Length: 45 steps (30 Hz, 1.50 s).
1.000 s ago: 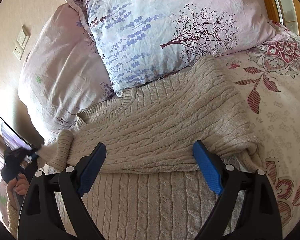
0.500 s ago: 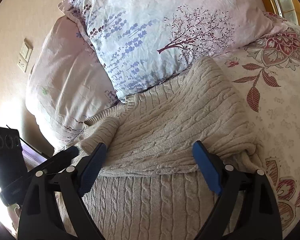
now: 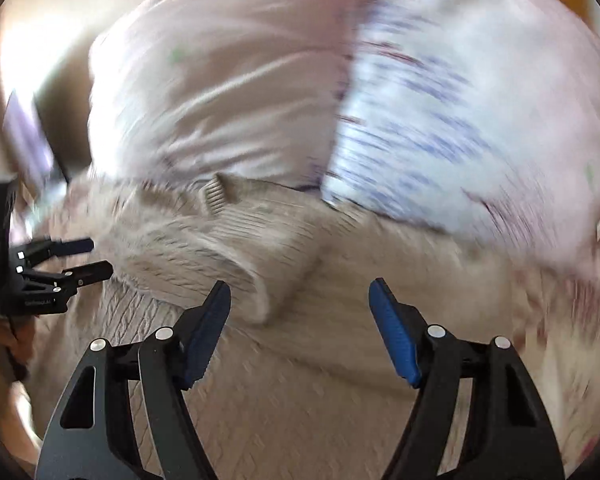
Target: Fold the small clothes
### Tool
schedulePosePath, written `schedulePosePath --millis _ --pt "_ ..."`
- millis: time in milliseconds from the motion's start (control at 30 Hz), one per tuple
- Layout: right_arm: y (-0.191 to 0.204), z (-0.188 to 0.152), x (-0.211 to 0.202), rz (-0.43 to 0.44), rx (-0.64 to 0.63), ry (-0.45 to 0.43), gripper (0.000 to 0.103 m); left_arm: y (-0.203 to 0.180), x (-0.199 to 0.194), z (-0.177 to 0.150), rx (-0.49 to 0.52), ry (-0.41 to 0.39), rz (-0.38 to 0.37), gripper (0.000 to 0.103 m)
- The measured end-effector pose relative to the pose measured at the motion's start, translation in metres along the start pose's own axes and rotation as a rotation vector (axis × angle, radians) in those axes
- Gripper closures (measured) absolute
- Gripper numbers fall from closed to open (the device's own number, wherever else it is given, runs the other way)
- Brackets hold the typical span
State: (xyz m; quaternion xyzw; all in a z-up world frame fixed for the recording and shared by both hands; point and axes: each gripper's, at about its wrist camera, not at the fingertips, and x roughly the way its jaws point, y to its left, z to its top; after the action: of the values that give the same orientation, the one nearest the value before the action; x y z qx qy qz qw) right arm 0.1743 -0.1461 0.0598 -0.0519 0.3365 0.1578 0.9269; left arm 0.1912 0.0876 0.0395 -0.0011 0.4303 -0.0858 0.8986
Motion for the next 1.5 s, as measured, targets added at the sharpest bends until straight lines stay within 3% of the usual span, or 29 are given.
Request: schedulePosePath --millis 133,233,267,300,333,400,533,600,633,700,767,833,900,967,1033,1067,1100,1300,1500 --pt "0.049 0.011 0.035 -0.055 -0.208 0.033 0.029 0.016 0.004 -0.013 0.011 0.036 0.081 0.027" --pt "0.076 0.011 0.067 -0.143 -0.340 0.066 0.030 0.025 0.006 -0.019 0.005 0.059 0.104 0.027" --pt "0.078 0.009 0.071 -0.164 -0.356 0.067 0.043 0.029 0.007 -0.021 -0.002 0.068 0.109 0.027" --pt "0.078 0.008 0.078 -0.197 -0.367 0.065 0.082 0.032 0.008 -0.023 -0.007 0.074 0.112 0.027" --pt "0.072 0.010 0.082 -0.218 -0.339 0.066 0.093 0.033 0.011 -0.023 -0.011 0.081 0.114 0.027" --pt "0.039 0.014 0.068 -0.161 -0.129 0.024 0.094 0.036 0.013 -0.025 -0.025 0.084 0.105 0.026" --pt "-0.035 0.003 0.032 -0.129 0.255 -0.054 0.094 0.037 0.014 -0.025 -0.029 0.078 0.095 0.026" --pt "-0.069 -0.017 0.028 -0.072 0.435 -0.015 0.092 0.037 0.013 -0.025 -0.026 0.073 0.094 0.026" --pt "-0.091 -0.035 0.032 0.001 0.551 0.036 0.091 0.037 0.012 -0.025 -0.024 0.072 0.094 0.026" --pt "-0.114 -0.060 0.038 0.110 0.694 0.091 0.087 0.037 0.010 -0.026 -0.025 0.072 0.092 0.026" --pt "-0.124 -0.071 0.037 0.164 0.768 0.086 0.086 0.037 0.008 -0.026 -0.030 0.075 0.089 0.026" --pt "-0.132 -0.073 0.032 0.186 0.802 0.061 0.080 0.039 0.007 -0.027 -0.033 0.079 0.088 0.026" --pt "-0.136 -0.074 0.026 0.174 0.818 0.037 0.062 0.038 0.004 -0.029 -0.036 0.082 0.092 0.026" --pt "-0.139 -0.076 0.023 0.168 0.828 0.026 0.062 0.040 0.002 -0.030 -0.041 0.083 0.093 0.026" --pt "-0.142 -0.074 0.021 0.153 0.817 0.017 0.070 0.042 0.000 -0.032 -0.045 0.082 0.093 0.026" --pt "-0.142 -0.072 0.023 0.141 0.799 0.023 0.089 0.043 0.000 -0.033 -0.046 0.081 0.094 0.027" --pt "-0.140 -0.072 0.022 0.133 0.778 0.025 0.094 0.044 0.000 -0.034 -0.048 0.081 0.094 0.028" --pt "-0.140 -0.069 -0.003 0.109 0.750 -0.066 0.095 0.055 0.000 -0.041 -0.073 0.067 0.132 0.035" --pt "-0.133 -0.077 0.015 0.017 0.710 0.024 0.095 0.075 0.001 -0.042 -0.146 0.058 0.172 0.039"
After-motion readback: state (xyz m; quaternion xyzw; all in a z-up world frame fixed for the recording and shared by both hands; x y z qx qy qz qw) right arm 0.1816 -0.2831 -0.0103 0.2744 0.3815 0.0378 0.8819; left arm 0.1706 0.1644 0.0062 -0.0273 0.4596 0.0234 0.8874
